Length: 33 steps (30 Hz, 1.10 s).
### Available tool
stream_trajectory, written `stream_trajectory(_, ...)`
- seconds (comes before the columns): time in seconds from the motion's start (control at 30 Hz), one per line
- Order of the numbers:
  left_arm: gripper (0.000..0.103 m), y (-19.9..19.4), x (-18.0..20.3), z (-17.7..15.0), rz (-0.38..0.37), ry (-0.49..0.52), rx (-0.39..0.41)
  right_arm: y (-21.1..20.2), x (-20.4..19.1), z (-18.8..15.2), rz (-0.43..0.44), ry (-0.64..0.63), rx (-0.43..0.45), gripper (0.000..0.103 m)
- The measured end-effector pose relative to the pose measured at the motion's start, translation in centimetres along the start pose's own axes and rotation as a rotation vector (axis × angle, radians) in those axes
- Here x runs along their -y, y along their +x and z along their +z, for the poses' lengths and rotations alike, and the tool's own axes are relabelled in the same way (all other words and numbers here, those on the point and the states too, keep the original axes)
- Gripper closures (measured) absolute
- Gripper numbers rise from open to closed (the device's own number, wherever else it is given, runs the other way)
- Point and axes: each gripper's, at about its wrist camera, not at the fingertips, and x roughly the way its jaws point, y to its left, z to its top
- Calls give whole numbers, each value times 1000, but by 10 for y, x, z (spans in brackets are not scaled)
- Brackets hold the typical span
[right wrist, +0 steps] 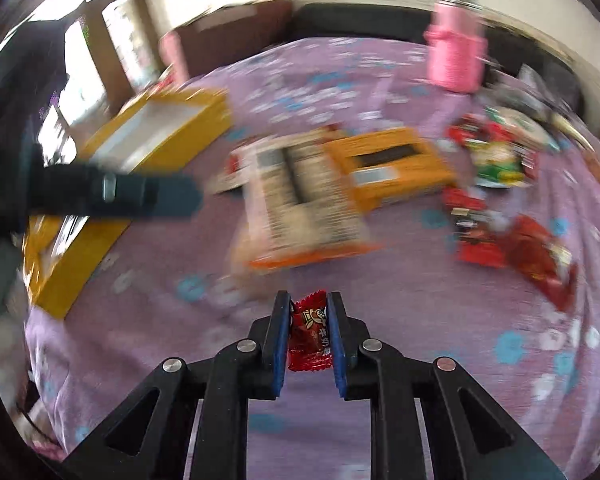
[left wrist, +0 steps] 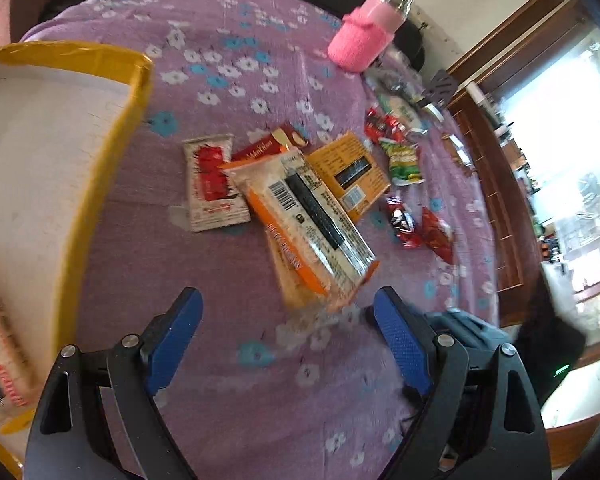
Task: Organize snacks
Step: 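Grasp the orange-edged biscuit pack with the left tool while the right tool grasps a red candy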
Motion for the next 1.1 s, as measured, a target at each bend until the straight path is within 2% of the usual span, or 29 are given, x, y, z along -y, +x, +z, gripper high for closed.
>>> stream_trajectory(0.13,15,26,21,16,108,26,16,-13,50,0,16,169,44,84)
stream_trajectory(0.27,15,51,39,27,214,56,11,-18,83,-6,86,312,45,83)
stream_trajectory(0.33,15,65,50,27,269,96,-16,-14,90,-6,100,353,40,83)
stream_trajectory(0.43,16,73,68,21,370,215,-3,-11,89,-4,100,356,37,83)
stream_trajectory(0.5,29,69,69,18,370,235,27,-12,86,-3,98,346,41,83)
stream_trajectory(0.53,42,65,69,16,361,258,53,-12,84,-2,89,338,44,83)
stream_trajectory(0.57,49,62,69,14,367,274,69,-12,83,-2,81,334,46,83)
stream_trajectory(0.7,60,42,64,6,325,307,109,-13,84,-4,67,335,49,83)
stream_trajectory(0.77,70,28,61,3,290,320,136,-11,83,-6,54,341,48,83)
stream_trajectory(0.9,74,17,59,-1,235,339,144,-6,83,-8,40,345,58,83)
stream_trajectory(1.03,72,22,53,1,230,341,131,-6,82,-9,33,352,76,83)
stream_trajectory(1.1,67,24,45,4,234,326,122,-7,80,-9,24,346,80,82)
